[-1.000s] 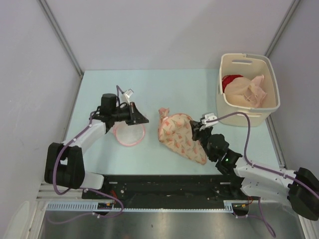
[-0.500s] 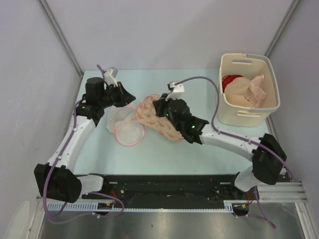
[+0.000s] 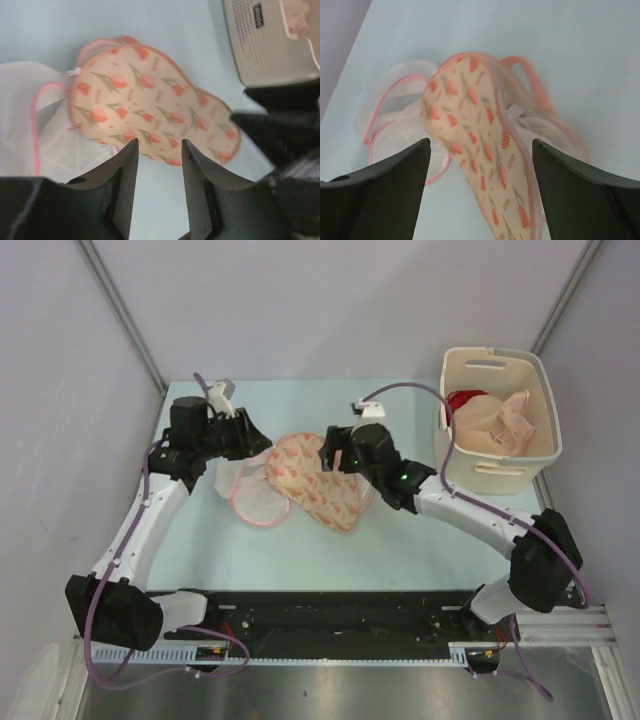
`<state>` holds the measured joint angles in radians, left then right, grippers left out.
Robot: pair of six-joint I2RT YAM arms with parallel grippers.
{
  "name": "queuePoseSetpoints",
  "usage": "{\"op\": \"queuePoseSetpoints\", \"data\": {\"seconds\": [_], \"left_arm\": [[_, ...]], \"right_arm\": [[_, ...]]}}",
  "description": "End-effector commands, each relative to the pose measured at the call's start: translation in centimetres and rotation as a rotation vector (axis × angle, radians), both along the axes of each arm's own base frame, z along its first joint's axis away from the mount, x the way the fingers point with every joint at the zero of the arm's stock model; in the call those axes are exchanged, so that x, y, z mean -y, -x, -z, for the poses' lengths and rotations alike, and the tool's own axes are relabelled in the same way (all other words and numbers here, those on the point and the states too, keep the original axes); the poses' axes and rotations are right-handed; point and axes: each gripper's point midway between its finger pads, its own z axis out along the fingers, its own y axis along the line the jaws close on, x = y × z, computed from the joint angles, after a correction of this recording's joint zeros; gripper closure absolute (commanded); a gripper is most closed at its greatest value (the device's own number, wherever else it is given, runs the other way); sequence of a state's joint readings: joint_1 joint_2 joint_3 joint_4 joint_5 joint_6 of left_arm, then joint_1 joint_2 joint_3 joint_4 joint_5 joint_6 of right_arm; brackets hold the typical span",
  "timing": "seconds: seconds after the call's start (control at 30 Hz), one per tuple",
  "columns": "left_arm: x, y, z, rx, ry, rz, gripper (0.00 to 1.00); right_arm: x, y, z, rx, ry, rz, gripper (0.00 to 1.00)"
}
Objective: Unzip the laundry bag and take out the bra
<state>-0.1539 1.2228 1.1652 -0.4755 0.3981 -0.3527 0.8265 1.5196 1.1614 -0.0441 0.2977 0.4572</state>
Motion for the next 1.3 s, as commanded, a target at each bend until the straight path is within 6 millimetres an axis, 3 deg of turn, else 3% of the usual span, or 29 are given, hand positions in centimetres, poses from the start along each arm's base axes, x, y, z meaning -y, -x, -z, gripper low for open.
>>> {"op": "queuePoseSetpoints", "data": {"seconds": [0.0,0.2,0.3,0.37,0.4,0.43,0.5,0.53,0.57,0.7,0.8,0.83,0.87,0.9,0.93,1.0,1.2,1.27], "left_arm": [[4.4,1.4,-0.2,-0.007,0.068,0.137,0.53],[8.5,2.6,1.7,-0.067,0.088,0.223,0.42],[10.8,3.3,3.1,-0.121,0.072,0.272,0.32],[12.4,3.8,4.4,-0.137,-0.008,0.28,0.28],[13.1,3.8,4.2,-0.127,-0.021,0.284,0.28],[14.3,4.5,4.4,-0.129,-0.039,0.309,0.27],[15.3,4.0,5.2,-0.131,-0.079,0.296,0.27],[16.4,4.7,5.5,-0.132,-0.09,0.326,0.28],[16.8,4.7,5.7,-0.122,-0.105,0.328,0.27],[19.9,6.3,7.5,-0.078,-0.235,0.346,0.28],[21.8,6.5,7.7,-0.032,-0.328,0.317,0.28],[22.1,6.4,9.3,-0.04,-0.396,0.314,0.28],[22.8,6.2,8.9,-0.019,-0.417,0.303,0.28],[23.5,6.8,9.4,-0.011,-0.455,0.312,0.28],[23.3,6.5,11.1,-0.019,-0.532,0.295,0.28],[23.7,6.3,11.5,0.01,-0.594,0.271,0.28],[23.1,5.2,14.8,0.001,-0.718,0.242,0.3],[22.6,4.9,15.3,0.011,-0.758,0.227,0.36]], "right_arm": [[4.4,-1.5,0.0,-0.043,0.064,0.069,0.15],[4.8,-1.0,4.0,-0.136,0.16,0.048,0.13],[8.0,-0.6,5.5,-0.19,0.254,0.122,0.09],[10.3,0.3,5.0,-0.195,0.282,0.161,0.08],[11.6,0.9,5.2,-0.189,0.309,0.181,0.08],[12.5,1.6,3.4,-0.147,0.289,0.193,0.07],[14.7,2.3,2.0,-0.107,0.308,0.251,0.07],[16.3,3.1,1.8,-0.116,0.348,0.286,0.08],[18.8,3.6,-0.2,-0.075,0.34,0.377,0.06],[25.2,6.0,-2.0,-0.1,0.337,0.524,0.06],[28.1,6.7,-3.0,-0.092,0.325,0.588,0.06],[28.7,6.7,-3.1,-0.092,0.315,0.602,0.06],[28.6,6.7,-3.1,-0.101,0.296,0.586,0.06],[28.7,6.9,-3.5,-0.093,0.272,0.587,0.06],[29.1,6.9,-3.5,-0.097,0.261,0.599,0.07],[28.9,7.0,-3.6,-0.097,0.243,0.586,0.06],[28.7,7.1,-3.8,-0.096,0.233,0.574,0.06],[28.7,7.2,-3.8,-0.097,0.226,0.57,0.07]]}}
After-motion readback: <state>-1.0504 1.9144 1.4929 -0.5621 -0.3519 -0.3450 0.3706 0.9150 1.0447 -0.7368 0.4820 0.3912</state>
